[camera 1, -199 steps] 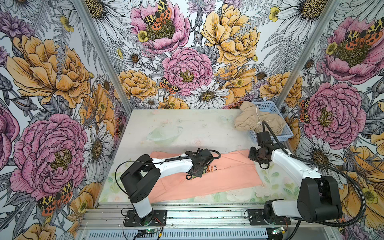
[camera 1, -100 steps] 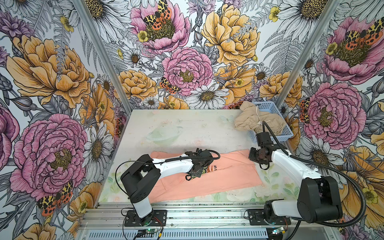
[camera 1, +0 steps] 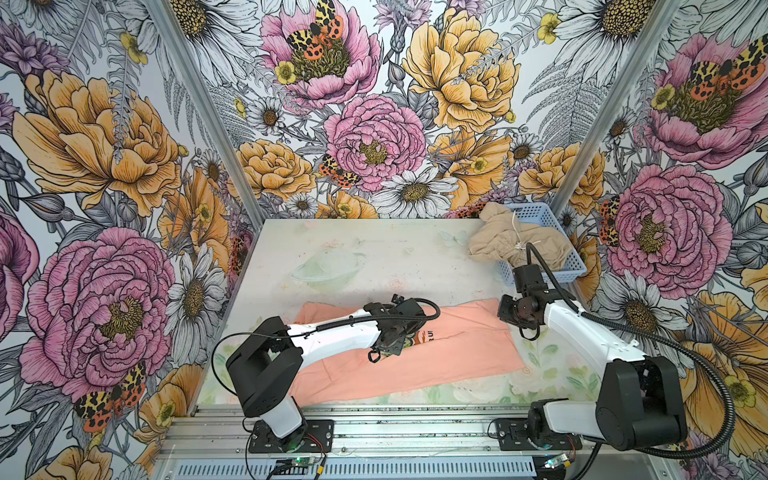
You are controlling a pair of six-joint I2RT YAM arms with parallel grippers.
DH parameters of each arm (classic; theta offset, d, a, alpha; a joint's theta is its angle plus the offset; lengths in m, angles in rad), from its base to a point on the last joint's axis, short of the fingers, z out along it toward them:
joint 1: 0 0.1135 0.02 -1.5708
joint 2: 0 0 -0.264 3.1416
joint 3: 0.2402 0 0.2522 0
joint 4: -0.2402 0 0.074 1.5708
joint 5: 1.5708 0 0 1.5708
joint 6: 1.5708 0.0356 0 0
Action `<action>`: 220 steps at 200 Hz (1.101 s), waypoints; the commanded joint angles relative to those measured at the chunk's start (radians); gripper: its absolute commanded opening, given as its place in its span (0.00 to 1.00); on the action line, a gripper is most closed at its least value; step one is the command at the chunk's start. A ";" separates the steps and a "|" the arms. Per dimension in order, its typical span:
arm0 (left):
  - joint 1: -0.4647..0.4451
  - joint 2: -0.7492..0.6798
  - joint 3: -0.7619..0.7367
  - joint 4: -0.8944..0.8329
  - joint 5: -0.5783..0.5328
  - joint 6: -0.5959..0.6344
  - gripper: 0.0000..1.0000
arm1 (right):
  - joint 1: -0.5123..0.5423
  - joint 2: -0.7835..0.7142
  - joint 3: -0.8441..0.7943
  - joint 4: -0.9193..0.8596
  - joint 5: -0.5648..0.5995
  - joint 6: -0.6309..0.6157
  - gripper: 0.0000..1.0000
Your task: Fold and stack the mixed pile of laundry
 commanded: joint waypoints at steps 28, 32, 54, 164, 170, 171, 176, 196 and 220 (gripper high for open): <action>-0.029 -0.029 0.029 -0.034 0.052 -0.011 0.00 | 0.008 -0.032 -0.008 0.011 0.003 0.010 0.30; -0.031 -0.028 0.029 -0.035 0.059 -0.009 0.00 | 0.007 -0.032 -0.008 0.011 0.002 0.010 0.30; -0.039 -0.026 0.029 -0.044 0.085 -0.001 0.00 | 0.008 -0.035 -0.012 0.012 -0.001 0.011 0.30; -0.050 0.060 0.008 -0.055 0.131 0.019 0.18 | 0.010 -0.021 -0.012 0.015 -0.011 0.010 0.30; -0.049 0.051 0.005 -0.057 0.130 0.011 0.29 | 0.011 -0.020 -0.011 0.013 -0.014 0.009 0.30; -0.050 0.048 0.005 -0.058 0.130 0.009 0.30 | 0.011 -0.020 -0.011 0.013 -0.014 0.009 0.30; -0.050 0.034 0.000 -0.060 0.097 0.002 0.39 | 0.011 -0.019 -0.011 0.014 -0.013 0.008 0.31; -0.049 -0.044 -0.022 -0.072 0.045 -0.053 0.58 | 0.011 -0.014 -0.013 0.015 -0.016 0.008 0.30; -0.038 -0.168 -0.083 -0.093 -0.012 -0.161 0.63 | 0.013 -0.011 -0.012 0.017 -0.017 0.009 0.30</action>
